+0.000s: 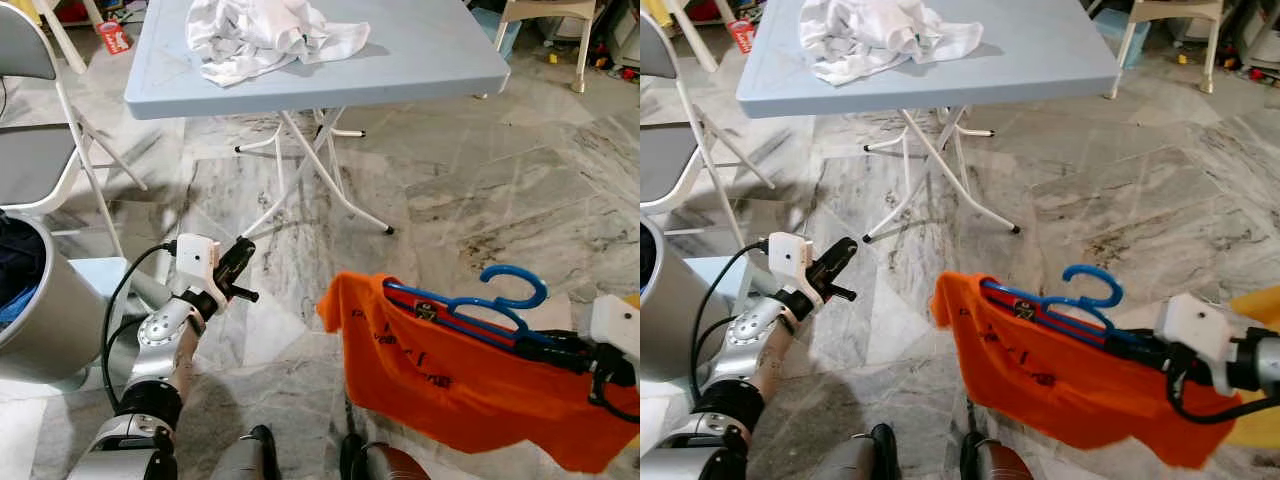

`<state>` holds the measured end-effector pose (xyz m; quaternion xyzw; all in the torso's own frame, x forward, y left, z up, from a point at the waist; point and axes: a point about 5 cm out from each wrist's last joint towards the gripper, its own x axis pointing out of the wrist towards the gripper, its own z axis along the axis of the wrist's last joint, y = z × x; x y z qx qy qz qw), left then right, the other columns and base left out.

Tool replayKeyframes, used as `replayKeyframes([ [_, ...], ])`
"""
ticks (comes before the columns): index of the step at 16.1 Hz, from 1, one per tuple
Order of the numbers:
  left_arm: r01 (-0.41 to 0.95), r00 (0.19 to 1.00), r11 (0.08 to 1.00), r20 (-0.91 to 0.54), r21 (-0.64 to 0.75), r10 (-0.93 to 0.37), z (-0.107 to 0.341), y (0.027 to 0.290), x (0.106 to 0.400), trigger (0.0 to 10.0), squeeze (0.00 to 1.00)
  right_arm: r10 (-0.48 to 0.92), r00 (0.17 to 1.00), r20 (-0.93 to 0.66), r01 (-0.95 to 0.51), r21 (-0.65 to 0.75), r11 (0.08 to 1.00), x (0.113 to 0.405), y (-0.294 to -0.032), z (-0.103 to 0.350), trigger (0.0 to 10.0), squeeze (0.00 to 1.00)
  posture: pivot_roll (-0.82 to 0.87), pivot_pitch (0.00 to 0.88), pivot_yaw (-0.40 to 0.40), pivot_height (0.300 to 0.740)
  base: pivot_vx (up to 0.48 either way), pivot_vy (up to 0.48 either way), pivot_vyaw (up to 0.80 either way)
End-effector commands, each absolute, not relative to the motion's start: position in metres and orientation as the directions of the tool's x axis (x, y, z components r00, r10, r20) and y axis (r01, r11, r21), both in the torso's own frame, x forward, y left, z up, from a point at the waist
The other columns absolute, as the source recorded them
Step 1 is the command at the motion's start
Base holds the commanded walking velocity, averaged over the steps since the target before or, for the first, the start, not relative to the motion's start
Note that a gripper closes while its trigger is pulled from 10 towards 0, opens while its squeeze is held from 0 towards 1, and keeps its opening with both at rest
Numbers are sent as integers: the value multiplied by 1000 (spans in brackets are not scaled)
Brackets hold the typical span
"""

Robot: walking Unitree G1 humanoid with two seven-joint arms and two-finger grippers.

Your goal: Hang hanger

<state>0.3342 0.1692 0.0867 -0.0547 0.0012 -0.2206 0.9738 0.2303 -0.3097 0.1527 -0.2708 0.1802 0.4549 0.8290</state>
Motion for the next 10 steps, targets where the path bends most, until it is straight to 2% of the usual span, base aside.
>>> replayKeyframes([
  [1, 451, 892, 889, -1, -81, -453, 84, 165, 332, 0, 0, 679, 525, -513, -851, -315, 420, 232, -307, 166, 10000, 0, -101, 220, -12, 740, 0, 0, 0],
  [2, 480, 876, 876, -15, -49, -481, 81, 157, 330, 0, 0, 692, 518, -502, -855, -322, 407, 234, -302, 168, 10000, 0, -103, 219, -13, 740, 0, 0, 0],
  [3, 509, 860, 860, -28, -40, -510, 77, 146, 328, 10000, 0, 717, 499, -487, -865, -334, 375, 236, -293, 171, 10000, 0, -104, 220, -11, 740, 0, 0, 0],
  [4, 528, 847, 848, -38, -36, -529, 72, 133, 324, 10000, 1000, 746, 485, -457, -870, -342, 356, 240, -280, 174, 10000, 0, -107, 220, -10, 740, 0, 0, 0],
  [7, 548, 835, 835, -33, -50, -549, 70, 121, 322, 10000, 1000, 753, 470, -460, -877, -342, 338, 240, -273, 171, 10000, 0, -105, 220, -10, 740, 0, 0, 0],
  [10, 674, 738, 735, 24, -74, -675, 78, 103, 317, 10000, 1000, 745, 458, -486, -884, -337, 324, 239, -275, 168, 10000, 0, -113, 234, -11, 740, 0, 0, 0],
])
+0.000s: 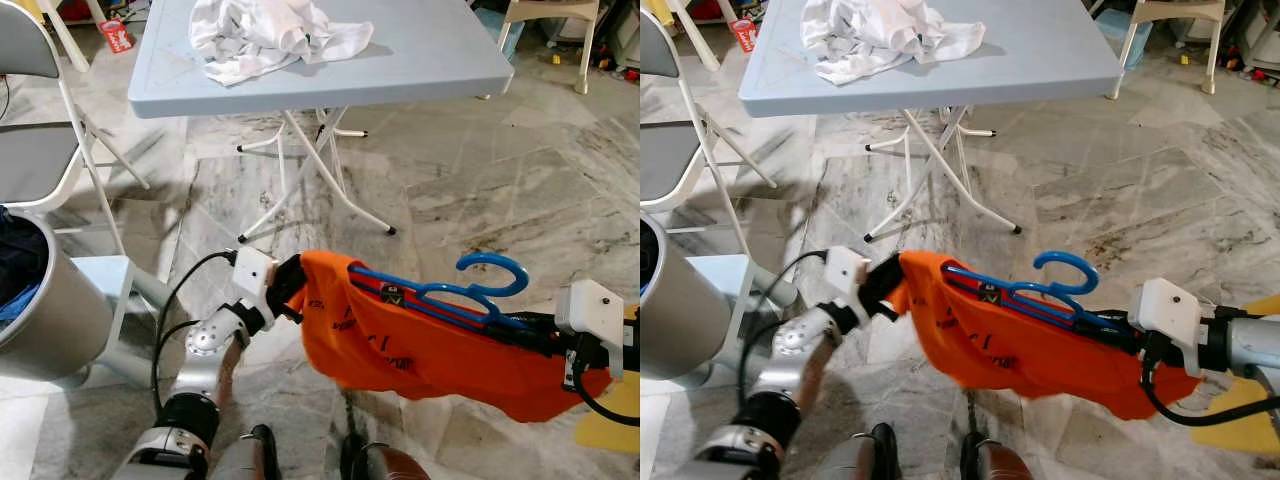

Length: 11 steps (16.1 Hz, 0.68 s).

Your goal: Hang hanger

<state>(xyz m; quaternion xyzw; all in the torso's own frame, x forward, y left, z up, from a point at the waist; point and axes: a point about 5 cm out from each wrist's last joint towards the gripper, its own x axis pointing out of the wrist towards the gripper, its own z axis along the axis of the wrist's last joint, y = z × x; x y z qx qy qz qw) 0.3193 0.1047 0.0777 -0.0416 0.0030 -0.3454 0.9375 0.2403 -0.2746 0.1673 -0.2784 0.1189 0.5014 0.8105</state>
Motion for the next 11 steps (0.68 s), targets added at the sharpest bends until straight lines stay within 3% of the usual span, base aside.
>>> replayKeyframes([
  [1, 686, 727, 724, 27, -72, -686, 79, 102, 316, 10000, 1000, 741, 459, -489, -883, -338, 324, 238, -275, 169, 10000, 0, -113, 234, -11, 740, 0, 0, 0],
  [6, 655, 756, 756, 21, -13, -654, 86, 126, 320, 10000, 1000, 690, 523, -500, -846, -404, 348, 244, -280, 168, 10000, 0, -116, 240, -7, 740, 0, 0, 0],
  [8, 726, 668, 662, -36, -187, -743, 79, 138, 314, 10000, 1000, 693, 519, -500, -848, -404, 344, 248, -279, 169, 10000, 0, -111, 241, -12, 740, 0, 0, 0],
  [9, 741, 649, 644, -41, -190, -759, 78, 139, 312, 10000, 1000, 693, 517, -501, -849, -403, 342, 248, -279, 169, 10000, 0, -111, 241, -12, 740, 0, 0, 0],
  [11, 815, 525, 531, -94, -233, -846, 73, 143, 302, 10000, 1000, 694, 514, -504, -849, -413, 329, 251, -279, 172, 10000, 0, -109, 243, -14, 740, 0, 0, 0],
])
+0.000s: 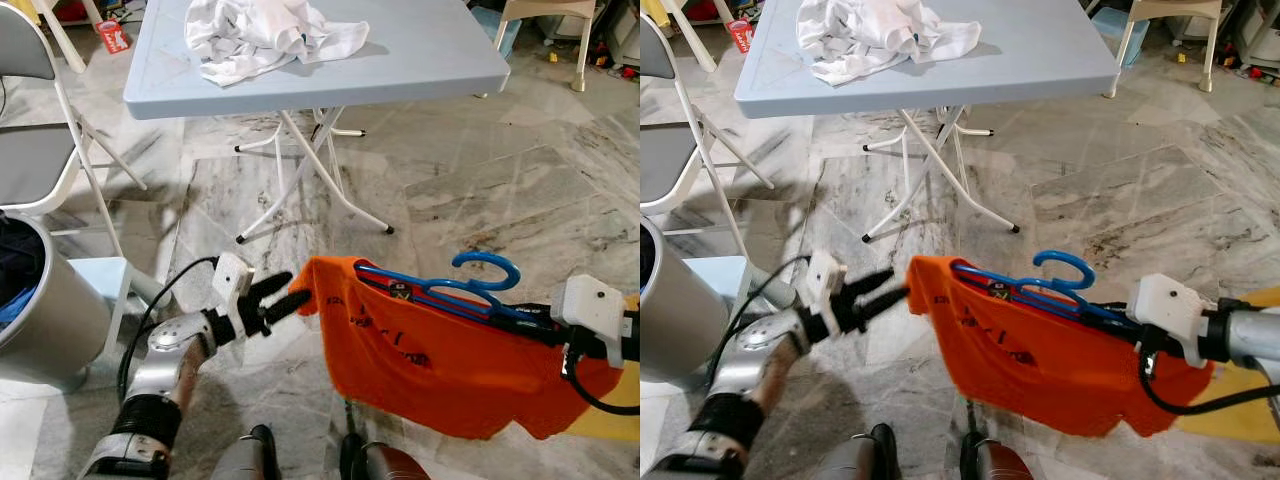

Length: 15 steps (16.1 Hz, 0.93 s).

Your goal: Hang hanger

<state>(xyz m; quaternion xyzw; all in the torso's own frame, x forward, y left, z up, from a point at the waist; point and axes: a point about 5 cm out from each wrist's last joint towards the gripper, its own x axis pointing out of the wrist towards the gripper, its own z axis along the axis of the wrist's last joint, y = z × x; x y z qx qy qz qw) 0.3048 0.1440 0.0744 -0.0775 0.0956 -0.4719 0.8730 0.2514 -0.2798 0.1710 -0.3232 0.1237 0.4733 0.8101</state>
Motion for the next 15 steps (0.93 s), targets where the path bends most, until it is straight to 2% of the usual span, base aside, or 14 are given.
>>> replayKeyframes([
  [1, 831, 488, 510, -149, -223, -860, 66, 147, 298, 10000, 1000, 705, 506, -497, -852, -415, 319, 253, -276, 176, 10000, 0, -111, 241, -14, 740, 0, 0, 0],
  [3, 829, 495, 525, -185, -192, -849, 62, 150, 298, 10000, 1000, 722, 483, -496, -864, -405, 300, 251, -273, 180, 10000, 0, -111, 241, -14, 740, 0, 0, 0],
  [5, 811, 539, 566, -183, -150, -822, 67, 153, 305, 10000, 1000, 741, 423, -521, -896, -363, 256, 241, -273, 184, 10000, 0, -120, 240, -15, 740, 0, 0, 0],
  [10, 791, 588, 607, -178, -75, -789, 73, 160, 312, 10000, 1000, 725, 415, -549, -903, -345, 256, 236, -282, 187, 10000, 0, -126, 239, -14, 740, 0, 0, 0],
  [15, 812, 554, 578, -198, -85, -808, 64, 144, 312, 10000, 1000, 745, 373, -553, -922, -309, 232, 230, -278, 192, 10000, 0, -139, 240, -12, 740, 0, 0, 0],
])
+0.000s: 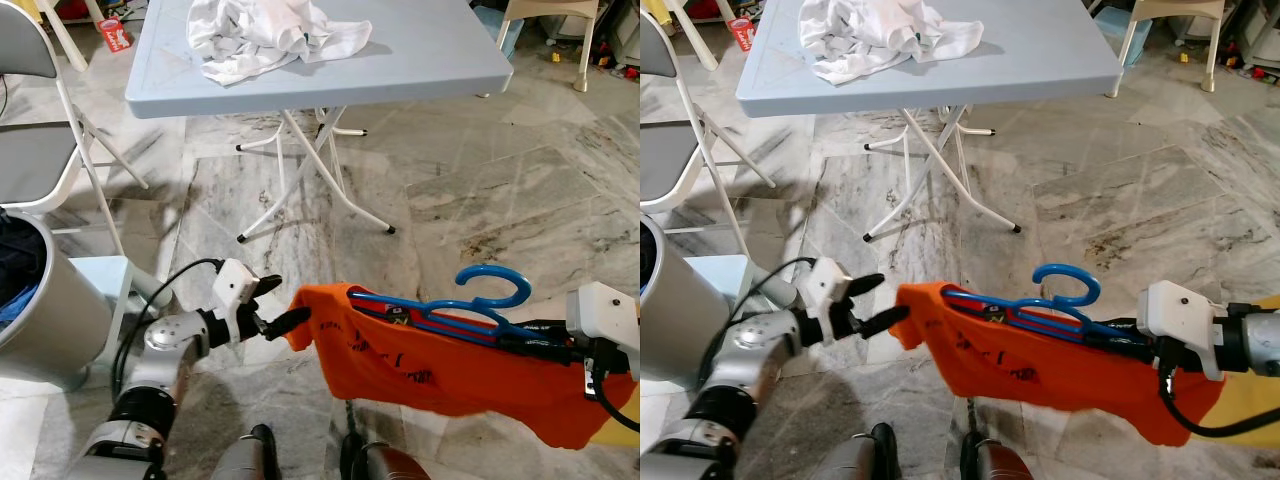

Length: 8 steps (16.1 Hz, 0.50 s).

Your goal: Hang hanger

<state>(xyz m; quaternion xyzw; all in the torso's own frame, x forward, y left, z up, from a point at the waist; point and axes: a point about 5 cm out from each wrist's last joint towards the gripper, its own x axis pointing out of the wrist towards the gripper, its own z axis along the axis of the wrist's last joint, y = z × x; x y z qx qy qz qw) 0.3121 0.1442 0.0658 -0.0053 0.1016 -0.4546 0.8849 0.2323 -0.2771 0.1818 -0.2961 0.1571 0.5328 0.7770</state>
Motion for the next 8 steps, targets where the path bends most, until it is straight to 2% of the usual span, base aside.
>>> replayKeyframes([
  [1, 814, 551, 574, -194, -87, -812, 64, 142, 312, 10000, 1000, 747, 371, -552, -923, -308, 231, 229, -278, 194, 10000, 0, -145, 242, -11, 740, 0, 0, 0],
  [6, 834, 523, 546, -194, -84, -830, 62, 124, 314, 10000, 1000, 766, 346, -542, -932, -293, 214, 221, -272, 201, 10000, 0, -165, 244, -9, 740, 0, 0, 0],
  [7, 850, 488, 512, -183, -123, -854, 61, 120, 313, 0, 0, 770, 345, -537, -932, -292, 213, 220, -272, 203, 10000, 0, -169, 242, -5, 740, 0, 0, 0],
  [8, 862, 467, 492, -185, -122, -864, 61, 118, 312, 0, 0, 776, 342, -531, -933, -292, 211, 219, -270, 204, 10000, 0, -170, 242, -4, 740, 0, 0, 0],
])
